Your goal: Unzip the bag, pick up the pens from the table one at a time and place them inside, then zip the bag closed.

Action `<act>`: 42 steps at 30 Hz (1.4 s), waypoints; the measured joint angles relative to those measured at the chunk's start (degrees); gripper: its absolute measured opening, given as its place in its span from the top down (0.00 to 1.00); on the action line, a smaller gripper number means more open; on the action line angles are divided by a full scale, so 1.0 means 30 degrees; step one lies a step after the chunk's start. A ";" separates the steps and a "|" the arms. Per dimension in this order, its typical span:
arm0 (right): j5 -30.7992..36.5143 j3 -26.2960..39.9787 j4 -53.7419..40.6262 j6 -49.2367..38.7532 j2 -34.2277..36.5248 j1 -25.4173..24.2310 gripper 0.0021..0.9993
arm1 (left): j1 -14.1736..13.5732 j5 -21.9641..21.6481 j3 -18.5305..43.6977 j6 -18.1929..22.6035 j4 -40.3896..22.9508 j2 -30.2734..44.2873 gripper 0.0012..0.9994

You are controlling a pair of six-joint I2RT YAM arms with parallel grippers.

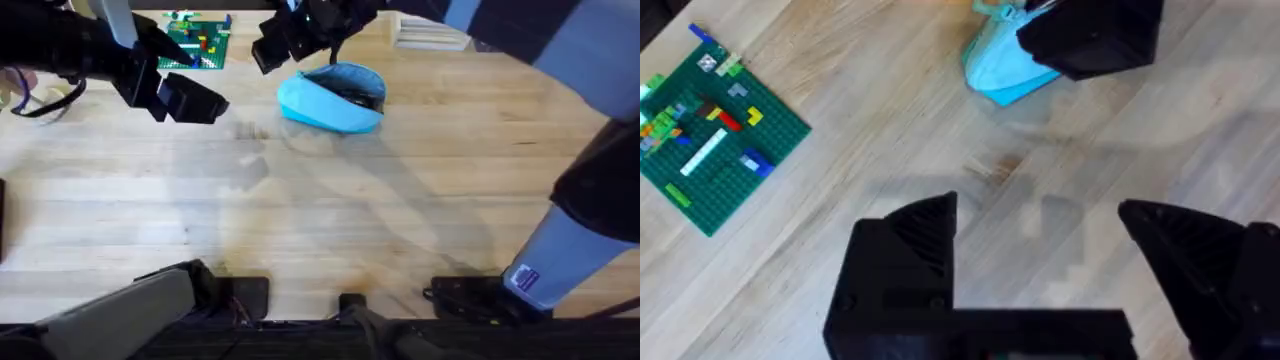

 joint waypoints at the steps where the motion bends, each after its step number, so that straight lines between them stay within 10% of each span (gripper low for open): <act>1: 0.0000 0.0000 0.0024 0.0000 0.0136 0.0000 0.00 | 0.0000 0.0000 0.0000 0.0000 0.0000 0.0000 0.01; 42: 0.0066 0.0007 0.1474 0.0428 0.1990 -0.0073 0.03 | 0.0000 0.0000 0.0000 0.0000 0.0000 0.0000 0.01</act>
